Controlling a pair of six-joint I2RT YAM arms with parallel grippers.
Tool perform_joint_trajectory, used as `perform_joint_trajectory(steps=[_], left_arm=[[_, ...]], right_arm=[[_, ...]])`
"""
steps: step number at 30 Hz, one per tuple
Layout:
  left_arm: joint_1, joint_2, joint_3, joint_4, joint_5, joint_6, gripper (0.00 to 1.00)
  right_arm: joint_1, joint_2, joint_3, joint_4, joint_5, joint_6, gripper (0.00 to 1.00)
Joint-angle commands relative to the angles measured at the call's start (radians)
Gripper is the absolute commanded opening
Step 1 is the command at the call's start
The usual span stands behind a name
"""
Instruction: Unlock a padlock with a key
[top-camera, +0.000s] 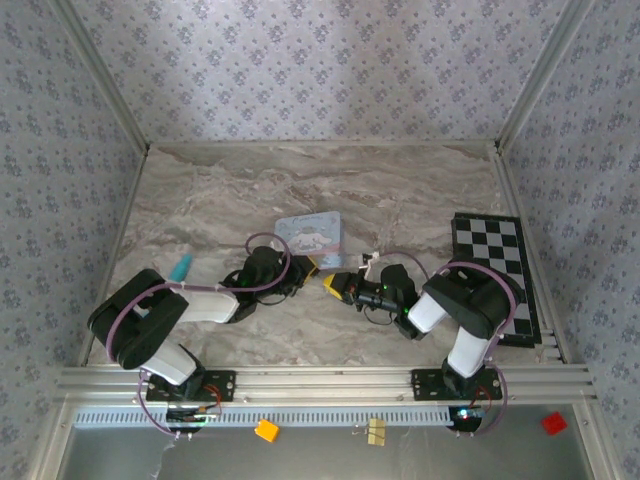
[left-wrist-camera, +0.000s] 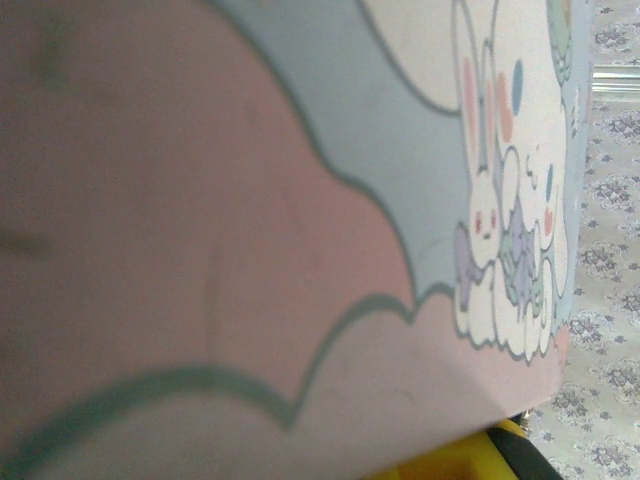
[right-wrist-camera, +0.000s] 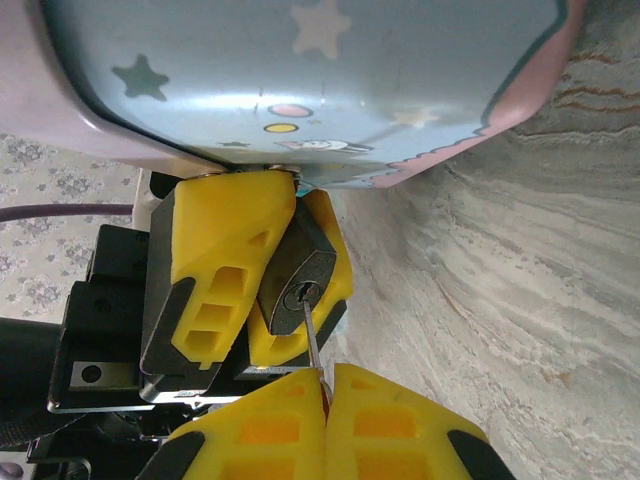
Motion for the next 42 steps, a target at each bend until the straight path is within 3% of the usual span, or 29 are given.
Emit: perform_joint_trajectory(steps=[1,42], left_arm=[[0.004,-0.024,-0.007,0.082,0.033,-0.020,0.00],[-0.010,-0.018,-0.037,0.193,-0.021,-0.047,0.00]], right_arm=[[-0.008,-0.018,0.008,0.026,-0.001,0.011,0.00],[0.006,0.008,0.039,0.027,-0.005,0.023,0.00]])
